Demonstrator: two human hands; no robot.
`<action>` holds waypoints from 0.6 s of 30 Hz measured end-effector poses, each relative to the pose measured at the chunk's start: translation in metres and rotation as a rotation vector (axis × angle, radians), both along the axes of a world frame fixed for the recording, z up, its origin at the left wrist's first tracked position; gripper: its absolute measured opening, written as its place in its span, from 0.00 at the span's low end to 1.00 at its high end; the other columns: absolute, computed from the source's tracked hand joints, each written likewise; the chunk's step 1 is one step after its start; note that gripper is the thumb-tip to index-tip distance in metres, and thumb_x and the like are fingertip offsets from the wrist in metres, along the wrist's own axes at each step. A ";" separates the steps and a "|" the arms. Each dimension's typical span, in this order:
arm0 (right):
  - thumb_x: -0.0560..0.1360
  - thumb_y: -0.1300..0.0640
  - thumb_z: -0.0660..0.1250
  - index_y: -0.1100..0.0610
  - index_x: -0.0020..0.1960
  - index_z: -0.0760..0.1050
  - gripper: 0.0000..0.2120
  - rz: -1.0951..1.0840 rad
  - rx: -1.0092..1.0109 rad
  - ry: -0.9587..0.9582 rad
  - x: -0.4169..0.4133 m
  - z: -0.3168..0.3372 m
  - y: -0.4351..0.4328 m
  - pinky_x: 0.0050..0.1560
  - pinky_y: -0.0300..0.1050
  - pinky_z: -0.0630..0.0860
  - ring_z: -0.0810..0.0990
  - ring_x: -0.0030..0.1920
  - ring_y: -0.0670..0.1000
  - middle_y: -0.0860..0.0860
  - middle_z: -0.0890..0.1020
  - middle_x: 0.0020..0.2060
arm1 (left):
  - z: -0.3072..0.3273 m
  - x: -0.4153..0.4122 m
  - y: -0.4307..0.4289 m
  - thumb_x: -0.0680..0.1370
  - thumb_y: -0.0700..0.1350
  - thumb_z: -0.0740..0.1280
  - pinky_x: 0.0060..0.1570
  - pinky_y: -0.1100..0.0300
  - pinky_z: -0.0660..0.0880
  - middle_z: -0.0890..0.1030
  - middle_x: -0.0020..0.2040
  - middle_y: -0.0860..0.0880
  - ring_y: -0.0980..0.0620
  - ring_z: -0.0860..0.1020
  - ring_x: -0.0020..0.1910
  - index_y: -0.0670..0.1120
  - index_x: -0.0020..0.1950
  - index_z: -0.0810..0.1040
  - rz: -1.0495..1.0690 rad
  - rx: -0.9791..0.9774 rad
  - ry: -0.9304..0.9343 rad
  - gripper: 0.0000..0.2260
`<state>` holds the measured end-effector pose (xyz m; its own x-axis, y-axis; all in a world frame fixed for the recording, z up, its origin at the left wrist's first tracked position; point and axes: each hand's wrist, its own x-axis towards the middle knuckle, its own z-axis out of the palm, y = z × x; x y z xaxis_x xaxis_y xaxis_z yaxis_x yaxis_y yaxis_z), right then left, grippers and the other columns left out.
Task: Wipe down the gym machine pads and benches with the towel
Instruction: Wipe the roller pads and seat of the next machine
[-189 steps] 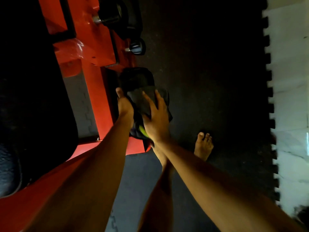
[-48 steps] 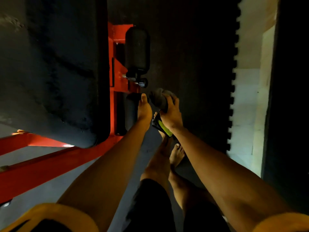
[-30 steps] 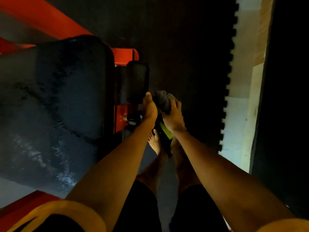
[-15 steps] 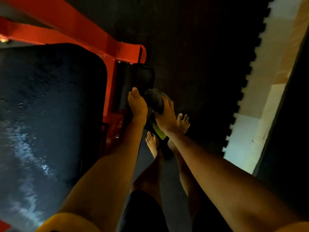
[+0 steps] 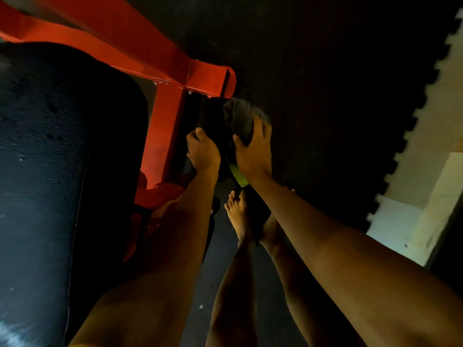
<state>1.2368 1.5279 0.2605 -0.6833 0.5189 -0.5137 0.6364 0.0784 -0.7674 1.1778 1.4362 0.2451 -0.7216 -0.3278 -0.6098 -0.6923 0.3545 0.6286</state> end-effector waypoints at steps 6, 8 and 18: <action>0.78 0.42 0.71 0.40 0.82 0.54 0.39 0.203 0.037 -0.165 -0.035 -0.021 -0.003 0.71 0.66 0.67 0.52 0.79 0.69 0.54 0.46 0.83 | -0.019 -0.024 -0.016 0.86 0.52 0.54 0.61 0.51 0.70 0.74 0.70 0.43 0.42 0.73 0.68 0.48 0.79 0.63 0.059 0.017 -0.091 0.22; 0.78 0.40 0.69 0.40 0.83 0.52 0.40 0.183 0.086 -0.190 -0.029 -0.029 -0.015 0.71 0.66 0.67 0.53 0.79 0.68 0.54 0.47 0.83 | -0.025 -0.025 -0.017 0.84 0.61 0.52 0.66 0.47 0.69 0.72 0.72 0.44 0.41 0.72 0.69 0.51 0.81 0.60 0.016 0.043 -0.153 0.27; 0.77 0.38 0.62 0.47 0.79 0.64 0.32 -0.009 -0.061 -0.074 0.060 -0.027 -0.081 0.72 0.59 0.71 0.70 0.73 0.61 0.56 0.67 0.76 | -0.019 -0.016 -0.011 0.75 0.76 0.47 0.76 0.39 0.61 0.68 0.78 0.45 0.41 0.66 0.77 0.52 0.81 0.63 -0.065 0.040 -0.202 0.42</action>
